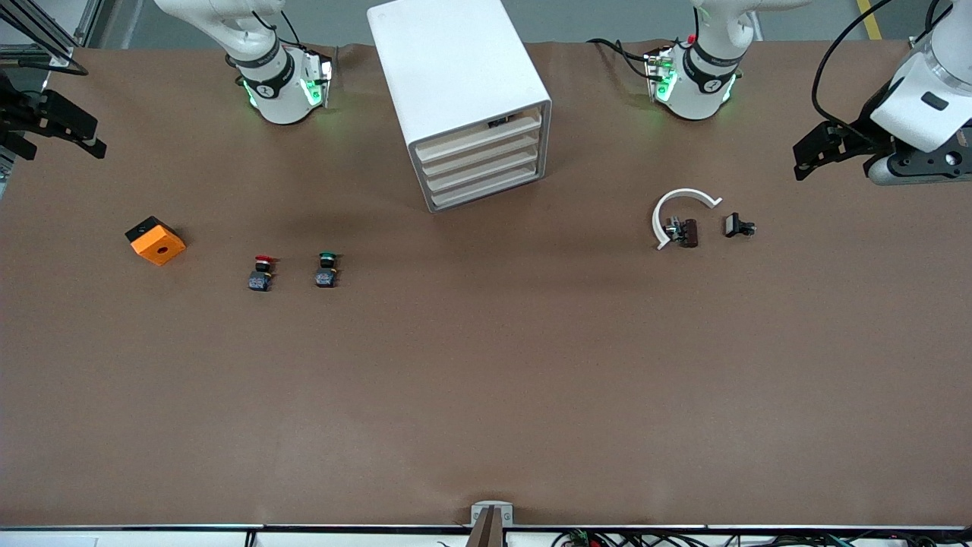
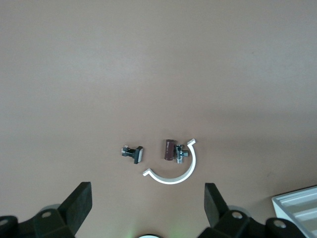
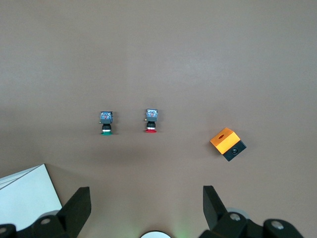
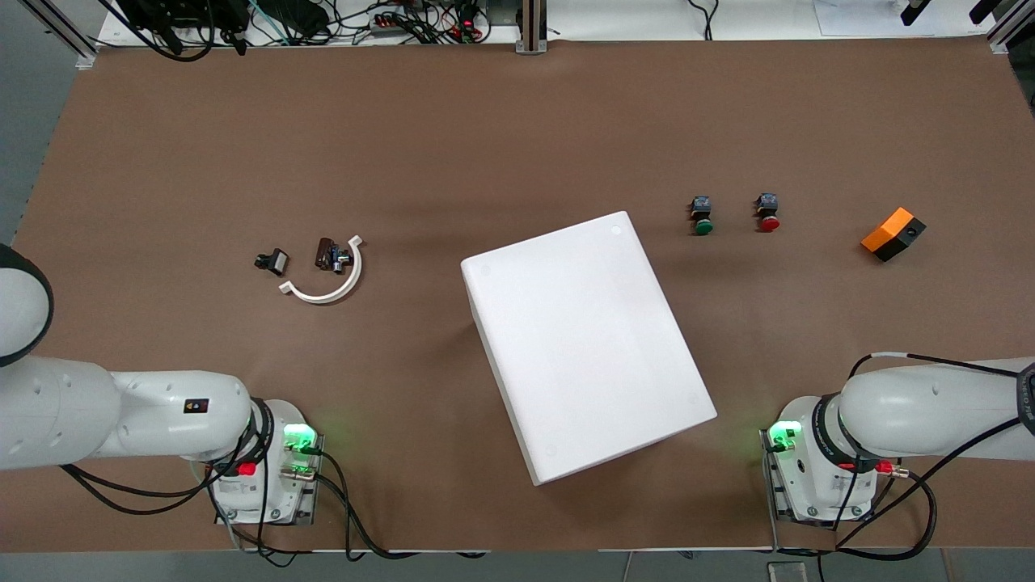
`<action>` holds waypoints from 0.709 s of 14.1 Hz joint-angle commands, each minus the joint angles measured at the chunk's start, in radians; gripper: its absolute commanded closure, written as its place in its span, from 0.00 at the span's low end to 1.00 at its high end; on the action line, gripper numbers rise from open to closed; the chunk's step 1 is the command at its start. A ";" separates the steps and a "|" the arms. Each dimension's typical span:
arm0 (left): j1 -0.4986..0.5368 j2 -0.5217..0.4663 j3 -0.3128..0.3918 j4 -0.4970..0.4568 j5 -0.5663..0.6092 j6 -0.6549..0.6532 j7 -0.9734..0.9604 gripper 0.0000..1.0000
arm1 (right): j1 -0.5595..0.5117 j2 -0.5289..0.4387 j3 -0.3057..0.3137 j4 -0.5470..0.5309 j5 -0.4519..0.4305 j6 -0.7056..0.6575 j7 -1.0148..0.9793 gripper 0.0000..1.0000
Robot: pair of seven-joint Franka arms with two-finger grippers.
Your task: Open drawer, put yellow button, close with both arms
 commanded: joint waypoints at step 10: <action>-0.006 0.054 0.004 0.144 0.011 -0.081 0.024 0.00 | -0.011 -0.014 -0.021 0.021 0.015 -0.003 0.012 0.00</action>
